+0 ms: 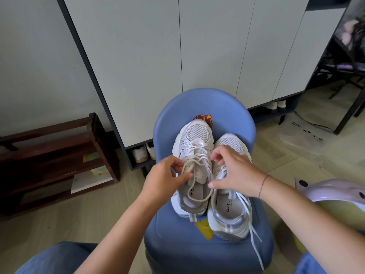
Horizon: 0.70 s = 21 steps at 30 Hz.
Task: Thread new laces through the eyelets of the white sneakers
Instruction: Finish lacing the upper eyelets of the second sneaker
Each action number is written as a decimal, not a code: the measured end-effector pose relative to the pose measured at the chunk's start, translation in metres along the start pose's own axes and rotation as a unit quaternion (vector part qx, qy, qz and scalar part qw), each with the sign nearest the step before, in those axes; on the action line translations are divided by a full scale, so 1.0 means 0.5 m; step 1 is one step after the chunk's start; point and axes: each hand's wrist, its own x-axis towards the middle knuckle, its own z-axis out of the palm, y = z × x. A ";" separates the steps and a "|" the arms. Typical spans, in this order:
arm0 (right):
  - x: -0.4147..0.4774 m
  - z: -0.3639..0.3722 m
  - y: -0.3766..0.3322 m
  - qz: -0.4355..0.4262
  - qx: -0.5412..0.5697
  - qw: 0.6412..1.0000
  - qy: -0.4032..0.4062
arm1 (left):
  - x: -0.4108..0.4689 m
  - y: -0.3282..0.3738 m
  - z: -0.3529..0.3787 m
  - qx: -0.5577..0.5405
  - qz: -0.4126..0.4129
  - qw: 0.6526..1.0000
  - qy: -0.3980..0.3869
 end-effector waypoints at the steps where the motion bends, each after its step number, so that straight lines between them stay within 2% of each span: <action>1: -0.003 0.001 -0.004 -0.020 -0.011 1.000 0.010 | -0.003 0.002 0.005 0.001 0.000 1.000 0.006; 5: -0.005 0.007 -0.012 -0.036 0.024 0.999 0.029 | -0.004 0.010 0.003 -0.024 0.002 1.000 0.004; 9: -0.001 0.015 -0.024 -0.002 0.093 0.994 0.063 | -0.003 0.027 -0.035 -0.119 -0.028 0.992 -0.021; 11: -0.002 0.018 -0.043 0.041 0.176 0.982 0.060 | -0.001 0.033 -0.055 -0.175 -0.066 0.981 -0.040; 14: -0.009 0.030 -0.083 0.131 0.372 0.919 -0.023 | 0.002 0.026 -0.093 -0.134 -0.113 0.979 -0.107; 17: -0.008 0.040 -0.110 0.193 0.480 0.851 -0.092 | -0.003 0.018 -0.136 -0.094 -0.131 0.969 -0.185; 21: 0.004 0.049 -0.121 0.265 0.614 0.726 -0.162 | -0.014 0.029 -0.158 -0.141 -0.094 0.953 -0.251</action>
